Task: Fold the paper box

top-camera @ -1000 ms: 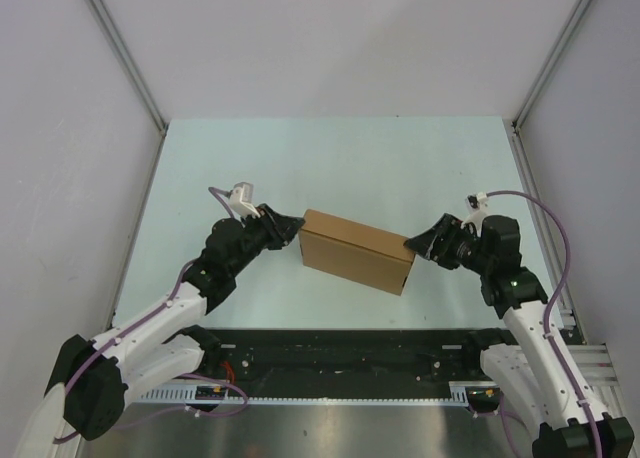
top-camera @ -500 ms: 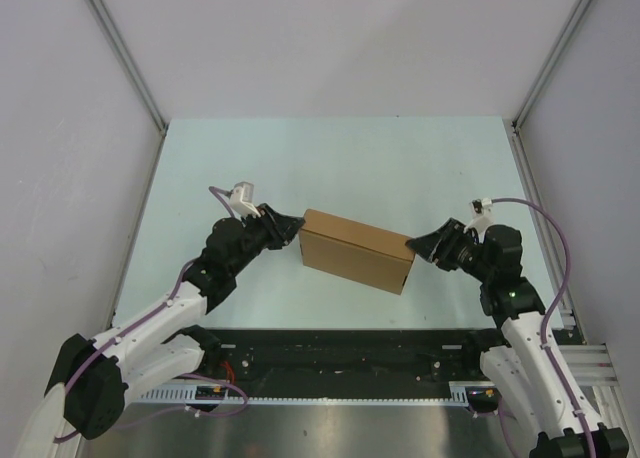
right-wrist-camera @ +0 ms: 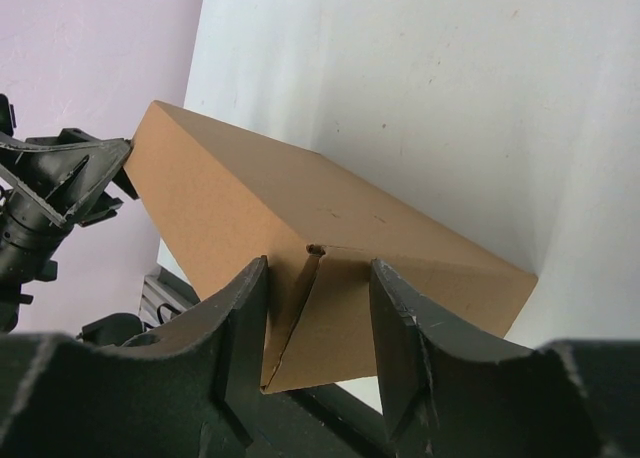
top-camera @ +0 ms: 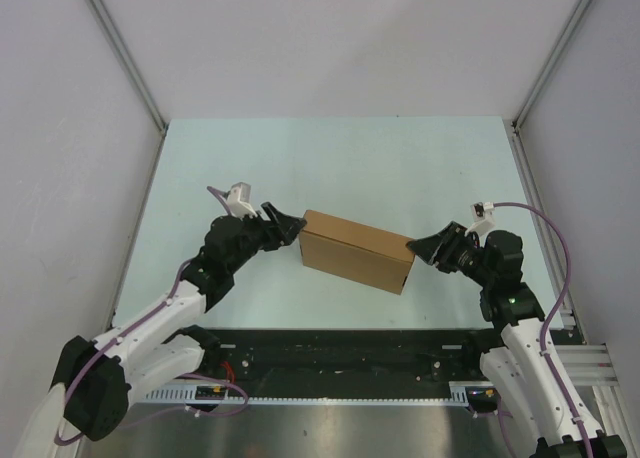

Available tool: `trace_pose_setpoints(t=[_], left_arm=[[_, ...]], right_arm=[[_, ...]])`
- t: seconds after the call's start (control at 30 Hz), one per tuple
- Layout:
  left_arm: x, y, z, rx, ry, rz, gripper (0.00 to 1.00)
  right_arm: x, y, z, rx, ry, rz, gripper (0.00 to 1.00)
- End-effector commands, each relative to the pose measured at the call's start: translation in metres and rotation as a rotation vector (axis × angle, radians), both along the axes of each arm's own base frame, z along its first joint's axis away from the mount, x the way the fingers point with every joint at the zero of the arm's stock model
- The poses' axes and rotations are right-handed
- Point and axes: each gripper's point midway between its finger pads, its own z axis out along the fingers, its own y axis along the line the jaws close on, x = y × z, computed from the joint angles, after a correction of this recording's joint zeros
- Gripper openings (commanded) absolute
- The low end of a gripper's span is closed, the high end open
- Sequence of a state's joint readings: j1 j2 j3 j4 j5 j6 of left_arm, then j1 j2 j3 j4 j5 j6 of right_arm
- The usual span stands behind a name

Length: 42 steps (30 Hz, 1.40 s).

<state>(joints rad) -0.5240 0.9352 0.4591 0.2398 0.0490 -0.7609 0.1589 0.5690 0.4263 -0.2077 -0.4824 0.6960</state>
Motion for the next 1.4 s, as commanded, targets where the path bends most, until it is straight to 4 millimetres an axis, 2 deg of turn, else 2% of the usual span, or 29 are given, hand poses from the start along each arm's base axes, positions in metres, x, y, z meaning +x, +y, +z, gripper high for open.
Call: trace_pose_setpoints(t=[0.0, 0.13, 0.17, 0.2, 0.23, 0.3, 0.4, 0.53, 0.63, 0.87, 1.03, 1.23, 1.37], left_arm=[[-0.004, 0.003, -0.005, -0.004, 0.057, -0.042, 0.73], [-0.001, 0.002, -0.001, -0.046, 0.064, -0.089, 0.74], [-0.004, -0.004, 0.005, -0.079, 0.055, -0.134, 0.73], [-0.002, -0.003, 0.0, -0.087, 0.072, -0.14, 0.73], [-0.002, -0.006, 0.005, -0.11, 0.063, -0.156, 0.72], [-0.004, -0.011, 0.0, -0.136, 0.085, -0.208, 0.71], [-0.002, -0.016, 0.01, -0.186, 0.073, -0.263, 0.71], [0.0, -0.024, 0.037, -0.222, 0.007, -0.363, 0.72], [-0.002, -0.031, 0.046, -0.227, -0.004, -0.444, 0.71], [-0.007, -0.035, 0.028, -0.242, 0.058, -0.483, 0.64], [-0.018, -0.032, 0.02, -0.247, 0.085, -0.488, 0.68], [-0.018, -0.009, 0.02, -0.213, 0.084, -0.411, 0.72], [-0.02, 0.003, 0.012, -0.208, 0.111, -0.367, 0.73]], right_arm=[[-0.021, -0.006, -0.049, -0.08, 0.158, 0.016, 0.21], [-0.022, -0.006, -0.05, -0.086, 0.156, 0.02, 0.21], [-0.021, -0.006, -0.05, -0.089, 0.154, 0.02, 0.21], [-0.021, -0.007, -0.051, -0.09, 0.157, 0.018, 0.21], [-0.022, -0.006, -0.05, -0.089, 0.153, 0.023, 0.21], [-0.022, -0.006, -0.05, -0.092, 0.149, 0.028, 0.21], [-0.023, -0.005, -0.05, -0.093, 0.148, 0.039, 0.21], [-0.023, -0.004, -0.05, -0.092, 0.145, 0.046, 0.22], [-0.023, -0.004, -0.05, -0.096, 0.142, 0.048, 0.22], [-0.022, -0.004, -0.05, -0.095, 0.144, 0.049, 0.22], [-0.021, -0.005, -0.051, -0.099, 0.145, 0.043, 0.22], [-0.021, -0.005, -0.051, -0.1, 0.147, 0.043, 0.24], [-0.021, -0.005, -0.05, -0.099, 0.144, 0.041, 0.26]])
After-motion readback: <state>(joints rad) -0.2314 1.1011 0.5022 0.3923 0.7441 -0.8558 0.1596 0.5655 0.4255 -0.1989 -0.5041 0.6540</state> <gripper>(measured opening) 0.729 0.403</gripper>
